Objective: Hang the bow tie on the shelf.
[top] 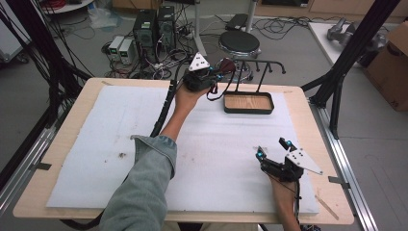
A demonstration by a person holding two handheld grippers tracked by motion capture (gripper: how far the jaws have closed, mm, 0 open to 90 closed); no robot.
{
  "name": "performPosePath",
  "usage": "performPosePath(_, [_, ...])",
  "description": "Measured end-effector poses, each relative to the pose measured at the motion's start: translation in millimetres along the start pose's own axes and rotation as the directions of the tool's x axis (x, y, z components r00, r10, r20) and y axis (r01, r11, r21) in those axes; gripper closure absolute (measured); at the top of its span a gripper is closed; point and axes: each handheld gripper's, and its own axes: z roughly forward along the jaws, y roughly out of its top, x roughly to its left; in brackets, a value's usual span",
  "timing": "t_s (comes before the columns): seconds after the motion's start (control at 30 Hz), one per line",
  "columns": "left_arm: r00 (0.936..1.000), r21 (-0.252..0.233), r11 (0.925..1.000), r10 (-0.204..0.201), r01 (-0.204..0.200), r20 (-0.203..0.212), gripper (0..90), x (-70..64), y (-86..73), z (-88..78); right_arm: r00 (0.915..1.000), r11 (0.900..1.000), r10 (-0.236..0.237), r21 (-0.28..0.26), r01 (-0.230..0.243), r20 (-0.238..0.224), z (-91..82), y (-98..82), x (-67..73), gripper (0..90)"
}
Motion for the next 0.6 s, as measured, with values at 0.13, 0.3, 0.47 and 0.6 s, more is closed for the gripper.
performPosePath(0.13, [1.0000,-0.004,0.9999,0.010,-0.010,0.001,75.9,-2.4,-1.0,5.9,1.0000,1.000,0.001,0.001,-0.001,0.000,0.0,0.0,-0.1,11.8])
performPosePath(0.3, [0.9999,-0.012,0.9999,0.002,-0.002,-0.011,75.9,-0.2,-4.8,9.7,1.0000,1.000,0.000,0.001,0.000,0.001,-0.1,0.0,0.3,11.8])
performPosePath(0.47, [0.9993,-0.020,0.9997,0.011,-0.012,-0.035,75.9,0.7,-6.8,12.2,1.0000,1.000,0.000,0.001,0.000,0.000,0.1,0.0,0.0,11.8])
performPosePath(0.6, [0.9988,-0.024,0.9996,0.012,-0.013,-0.047,75.9,1.5,-9.0,14.5,1.0000,1.000,0.000,0.001,0.000,0.000,0.2,0.0,0.0,11.8])
